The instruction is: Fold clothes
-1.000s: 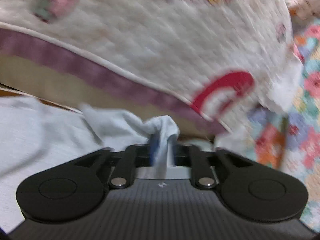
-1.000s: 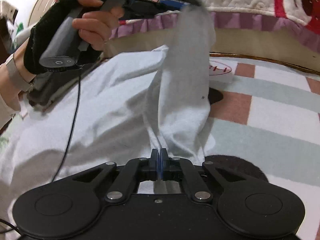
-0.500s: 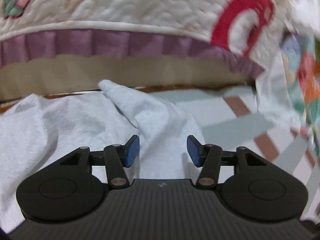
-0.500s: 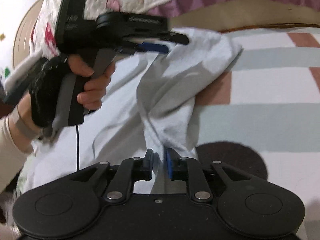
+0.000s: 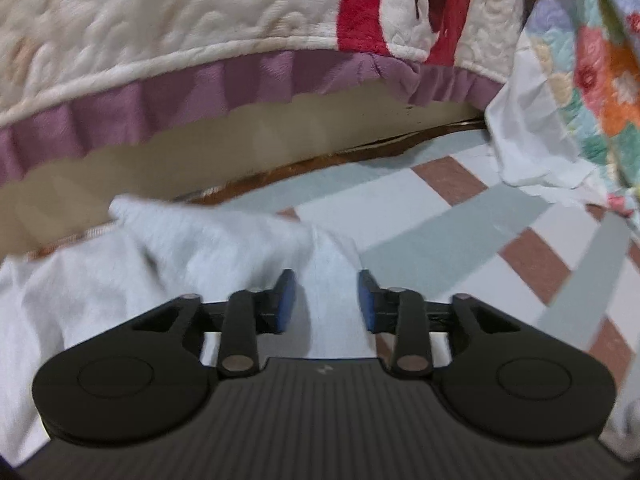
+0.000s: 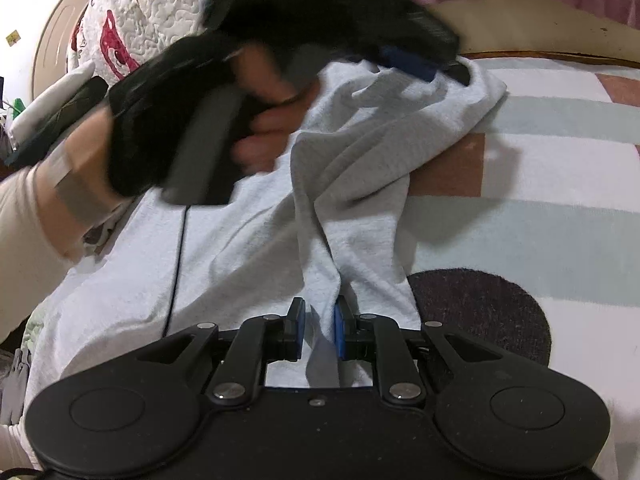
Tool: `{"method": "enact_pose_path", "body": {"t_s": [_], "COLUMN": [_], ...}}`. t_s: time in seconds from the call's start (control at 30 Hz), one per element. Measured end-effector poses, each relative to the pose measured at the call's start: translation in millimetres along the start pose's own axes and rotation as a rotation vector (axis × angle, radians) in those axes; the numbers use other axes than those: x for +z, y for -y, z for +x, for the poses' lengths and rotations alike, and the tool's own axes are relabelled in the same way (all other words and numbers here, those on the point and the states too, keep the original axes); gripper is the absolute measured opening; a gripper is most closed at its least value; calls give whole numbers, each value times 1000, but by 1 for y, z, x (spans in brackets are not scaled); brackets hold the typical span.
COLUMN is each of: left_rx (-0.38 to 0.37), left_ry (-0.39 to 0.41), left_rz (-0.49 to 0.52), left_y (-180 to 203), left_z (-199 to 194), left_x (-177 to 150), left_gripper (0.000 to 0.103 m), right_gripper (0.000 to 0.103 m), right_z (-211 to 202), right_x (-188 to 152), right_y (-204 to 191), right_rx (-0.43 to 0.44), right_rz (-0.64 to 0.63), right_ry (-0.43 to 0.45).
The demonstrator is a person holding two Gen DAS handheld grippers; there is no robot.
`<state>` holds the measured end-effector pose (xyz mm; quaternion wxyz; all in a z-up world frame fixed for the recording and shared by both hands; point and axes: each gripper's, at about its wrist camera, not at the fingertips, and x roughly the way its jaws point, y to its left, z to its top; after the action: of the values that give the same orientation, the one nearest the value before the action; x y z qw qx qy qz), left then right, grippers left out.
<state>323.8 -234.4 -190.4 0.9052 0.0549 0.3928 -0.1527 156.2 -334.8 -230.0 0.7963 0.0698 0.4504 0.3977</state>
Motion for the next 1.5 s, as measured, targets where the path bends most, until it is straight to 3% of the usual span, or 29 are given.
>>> {"method": "enact_pose_path", "body": {"t_s": [0.1, 0.17, 0.2, 0.23, 0.37, 0.47, 0.53, 0.63, 0.77, 0.83, 0.9, 0.97, 1.03, 1.07, 1.13, 1.17, 1.3, 1.4, 1.5], "left_rx": [42, 68, 81, 83, 63, 30, 45, 77, 73, 92, 137, 170, 175, 175, 176, 176, 113, 61, 31], "left_ry": [-47, -82, -92, -86, 3, 113, 166, 189, 196, 191, 134, 65, 51, 49, 44, 42, 106, 159, 221], "left_rz": [1, -5, 5, 7, -39, -172, -271, -405, -566, -575, -559, -552, -569, -579, -600, -610, -655, -688, -588], "left_y": [6, 7, 8, 7, -5, -35, -64, -109, -148, -157, -163, -170, -176, -179, -185, -188, -186, -183, -161], "left_z": [26, 40, 44, 41, 2, -45, -69, -86, -103, -110, -110, -106, -109, -111, -115, -117, -140, -158, -175], "left_x": [12, 17, 18, 20, 29, 32, 30, 25, 14, 9, -2, -17, -28, -33, -43, -48, -39, -31, -13], "left_gripper": [45, 23, 6, 3, 2, 2, 2, 2, 2, 2, 2, 2, 2, 2, 2, 2, 1, 1, 1], "right_gripper": [19, 19, 19, 19, 19, 19, 19, 9, 8, 8, 8, 12, 14, 18, 38, 41, 44, 44, 44], "right_z": [0, 0, 0, 0, 0, 1, 2, -2, -19, -28, -29, -21, -13, -10, -11, -12, -16, -13, -7], "right_x": [0, -1, -1, -1, 1, 2, 4, 7, 15, 14, 9, 6, 7, 8, 11, 12, 17, 17, 16], "right_y": [1, 0, 0, 1, -1, -5, -10, -12, -19, -26, -29, -32, -28, -26, -21, -19, -10, -7, -4], "right_rx": [7, 9, 10, 10, 7, -5, -14, -22, 39, 77, 121, 129, 129, 136, 150, 155, 169, 128, 78], "right_rz": [5, 3, 0, -3, -14, -37, -60, -85, -128, -180, -225, -257, -237, -216, -169, -148, -73, -28, 17], "right_ry": [0, 1, 0, 0, -7, -16, -17, 39, 80, 54, -8, -79, -104, -106, -88, -76, -37, -3, 23]}}
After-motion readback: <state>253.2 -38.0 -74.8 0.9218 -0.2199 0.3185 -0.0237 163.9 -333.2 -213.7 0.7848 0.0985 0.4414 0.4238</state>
